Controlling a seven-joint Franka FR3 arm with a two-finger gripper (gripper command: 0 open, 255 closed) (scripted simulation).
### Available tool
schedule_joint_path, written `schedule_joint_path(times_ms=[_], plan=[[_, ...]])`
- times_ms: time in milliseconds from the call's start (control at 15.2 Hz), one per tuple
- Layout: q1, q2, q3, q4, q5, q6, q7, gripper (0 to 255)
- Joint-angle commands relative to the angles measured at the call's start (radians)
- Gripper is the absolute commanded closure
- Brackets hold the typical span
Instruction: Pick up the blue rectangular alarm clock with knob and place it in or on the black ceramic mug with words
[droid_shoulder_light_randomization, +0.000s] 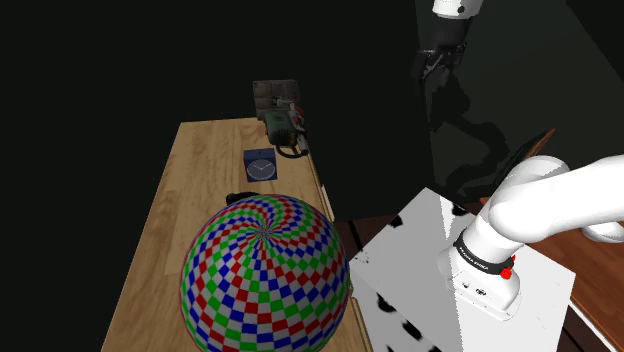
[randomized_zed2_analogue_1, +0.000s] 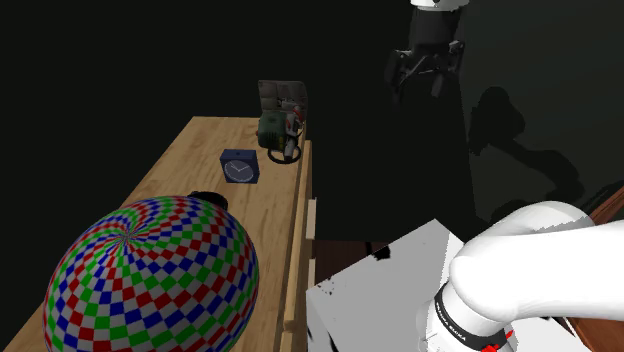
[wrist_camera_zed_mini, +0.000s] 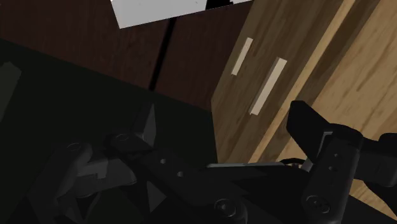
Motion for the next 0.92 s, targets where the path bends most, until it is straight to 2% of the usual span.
schedule_joint_path(times_ms=[0,858], plan=[[0.000,0.000,0.000,0.000,0.000,0.000,0.000,0],[0.129,0.395,0.006,0.097,0.039,0.308,-0.193,0]])
